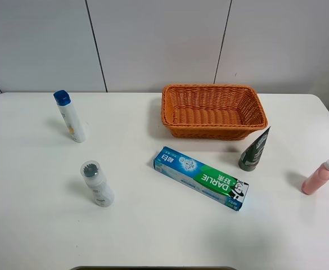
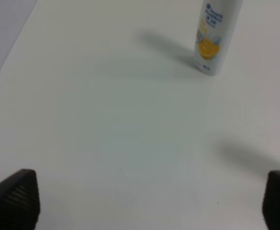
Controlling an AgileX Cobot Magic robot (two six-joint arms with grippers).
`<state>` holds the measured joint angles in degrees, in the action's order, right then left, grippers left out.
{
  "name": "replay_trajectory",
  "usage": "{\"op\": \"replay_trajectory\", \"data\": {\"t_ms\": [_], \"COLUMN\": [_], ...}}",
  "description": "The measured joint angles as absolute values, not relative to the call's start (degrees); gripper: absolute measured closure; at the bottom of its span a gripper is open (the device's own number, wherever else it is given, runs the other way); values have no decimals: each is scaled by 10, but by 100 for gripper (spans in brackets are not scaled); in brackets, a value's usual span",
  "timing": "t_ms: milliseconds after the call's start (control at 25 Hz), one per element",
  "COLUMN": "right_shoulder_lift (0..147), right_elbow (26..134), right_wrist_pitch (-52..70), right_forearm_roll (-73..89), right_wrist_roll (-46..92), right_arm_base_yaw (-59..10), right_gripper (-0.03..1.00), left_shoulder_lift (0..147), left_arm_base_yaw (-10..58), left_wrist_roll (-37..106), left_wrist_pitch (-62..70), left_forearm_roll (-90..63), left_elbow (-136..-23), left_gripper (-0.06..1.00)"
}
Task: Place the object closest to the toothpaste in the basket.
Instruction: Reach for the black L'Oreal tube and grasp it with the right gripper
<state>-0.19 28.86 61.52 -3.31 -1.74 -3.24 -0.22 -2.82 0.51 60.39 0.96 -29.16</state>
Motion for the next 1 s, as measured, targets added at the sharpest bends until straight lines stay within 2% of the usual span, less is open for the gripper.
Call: {"op": "replay_trajectory", "data": {"t_ms": [1000], "right_shoulder_lift": [-2], "right_elbow": [289], "right_wrist_pitch": [613], "right_forearm_roll": [-33], "right_wrist_roll": [-17], "right_arm_base_yaw": [-32], "right_gripper": [0], "left_shoulder_lift": [-2], "left_arm_base_yaw": [-28], "left_wrist_roll": [5], "left_wrist_pitch": [604], "left_forearm_roll": [10], "left_elbow": [-292], "left_gripper": [0]}}
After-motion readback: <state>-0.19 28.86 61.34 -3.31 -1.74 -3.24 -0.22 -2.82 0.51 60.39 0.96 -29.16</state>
